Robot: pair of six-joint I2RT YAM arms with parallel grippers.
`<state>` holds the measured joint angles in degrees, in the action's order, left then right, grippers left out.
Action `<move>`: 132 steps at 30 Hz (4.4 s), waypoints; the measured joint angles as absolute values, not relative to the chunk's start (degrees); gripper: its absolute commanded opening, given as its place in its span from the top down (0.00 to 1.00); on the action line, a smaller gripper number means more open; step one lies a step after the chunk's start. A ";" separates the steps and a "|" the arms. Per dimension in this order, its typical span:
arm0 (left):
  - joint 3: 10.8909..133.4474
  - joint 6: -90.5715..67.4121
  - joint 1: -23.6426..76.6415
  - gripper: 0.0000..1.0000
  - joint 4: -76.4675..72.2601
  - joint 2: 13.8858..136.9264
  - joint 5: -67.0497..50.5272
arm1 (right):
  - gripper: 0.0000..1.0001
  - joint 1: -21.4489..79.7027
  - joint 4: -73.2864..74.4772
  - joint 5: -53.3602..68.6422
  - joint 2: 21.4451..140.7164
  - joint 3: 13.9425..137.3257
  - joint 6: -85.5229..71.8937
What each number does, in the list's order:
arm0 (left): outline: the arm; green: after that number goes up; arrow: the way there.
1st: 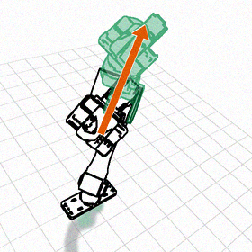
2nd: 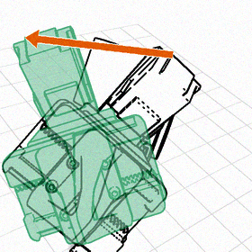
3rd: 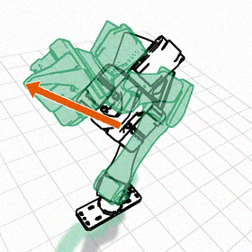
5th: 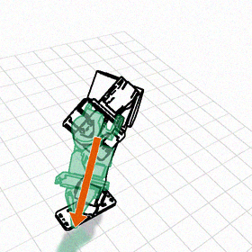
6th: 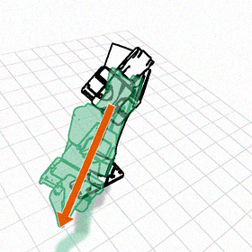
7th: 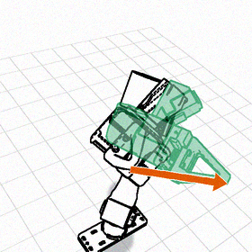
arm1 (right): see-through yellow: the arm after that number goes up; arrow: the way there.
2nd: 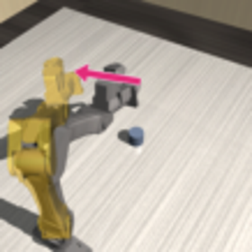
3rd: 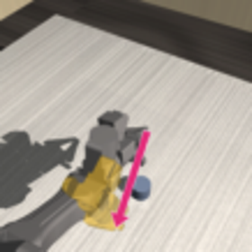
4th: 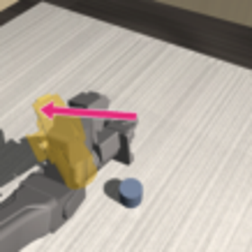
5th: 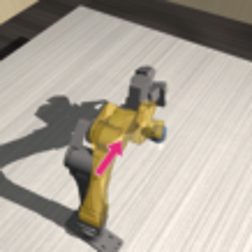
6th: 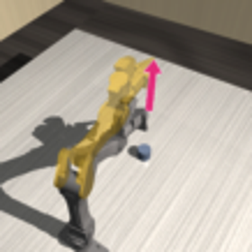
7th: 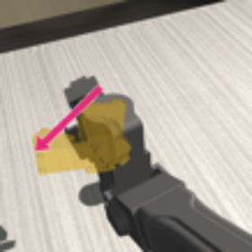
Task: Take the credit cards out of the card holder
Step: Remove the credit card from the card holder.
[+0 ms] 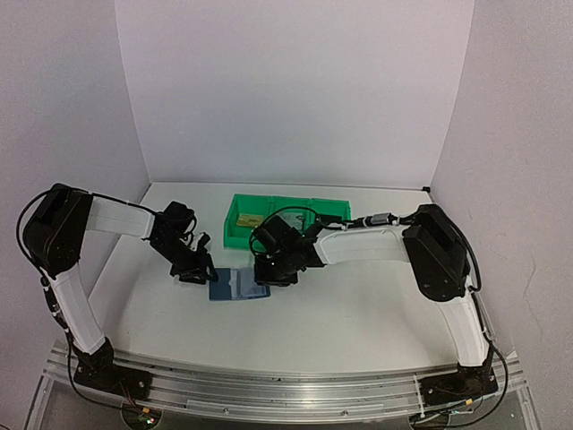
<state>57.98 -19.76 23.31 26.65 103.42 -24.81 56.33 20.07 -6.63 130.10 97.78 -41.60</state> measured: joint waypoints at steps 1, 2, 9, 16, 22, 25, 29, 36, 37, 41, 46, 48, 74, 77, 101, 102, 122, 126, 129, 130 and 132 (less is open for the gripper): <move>57.98 -20.01 23.31 0.63 26.30 103.60 -25.27 | 0.55 56.43 20.45 -7.43 130.10 98.11 -41.33; 57.98 -20.16 23.31 0.64 25.92 103.82 -25.69 | 0.53 56.58 20.84 -8.16 130.10 98.56 -40.83; 57.98 -21.24 23.29 0.75 24.03 104.83 -27.52 | 0.63 57.28 21.80 -8.78 130.34 101.55 -39.08; 58.00 -21.85 23.29 0.89 23.94 105.54 -28.44 | 0.61 57.58 21.61 -7.27 133.90 103.94 -38.97; 58.00 -22.40 23.27 0.95 23.97 105.88 -28.52 | 0.60 57.58 20.35 -6.39 134.58 104.09 -38.83; 58.00 -22.40 23.24 0.97 23.97 106.05 -28.63 | 0.59 57.56 19.44 -4.32 134.75 104.09 -38.83; 58.04 -22.40 23.18 0.97 23.89 106.24 -29.03 | 0.59 57.42 16.45 1.21 135.34 104.09 -38.89; 58.04 -22.37 23.20 1.00 23.81 106.32 -29.24 | 0.59 57.58 12.56 4.94 136.16 103.37 -39.89; 58.04 -22.33 23.20 1.00 23.81 106.32 -29.26 | 0.59 57.58 12.12 4.37 136.05 102.91 -39.92; 58.04 -22.35 23.20 1.00 23.71 106.32 -29.26 | 0.54 57.94 14.14 -1.39 134.17 101.82 -39.31; 58.04 -22.35 23.20 1.00 23.70 106.32 -29.26 | 0.52 57.93 19.00 -8.62 131.93 101.82 -38.40; 58.04 -22.35 23.21 1.00 23.70 106.32 -29.26 | 0.51 57.88 19.76 -9.95 131.49 101.82 -38.47; 58.05 -22.33 23.24 1.00 23.73 106.32 -29.19 | 0.52 57.79 21.25 -7.49 132.96 101.82 -40.32; 58.06 -22.33 23.24 1.00 23.73 106.32 -29.19 | 0.53 57.68 21.09 -6.30 132.97 101.88 -40.24; 58.87 -20.22 23.09 0.85 24.55 106.32 -28.88 | 0.49 59.19 17.83 2.96 138.89 112.01 -36.07; 58.87 -19.99 22.95 0.83 24.61 106.32 -29.01 | 0.49 59.28 17.54 3.19 139.03 112.03 -35.98; 69.27 -13.82 17.95 0.57 32.79 101.09 -31.43 | 0.63 58.60 16.14 0.42 135.54 105.22 -37.78; 71.16 -14.30 21.24 0.57 33.20 100.73 -32.67 | 0.68 57.13 16.77 -3.52 127.99 96.11 -40.25; 71.24 -15.57 25.27 0.62 33.18 101.00 -34.65 | 0.71 55.96 17.26 -4.88 125.82 94.01 -41.95; 71.24 -16.41 26.61 0.64 32.94 101.38 -35.82 | 0.71 55.47 17.13 -5.23 125.88 94.00 -42.43; 71.16 -17.67 28.21 0.65 32.42 102.50 -37.71 | 0.71 54.79 17.34 -5.60 126.27 94.01 -43.11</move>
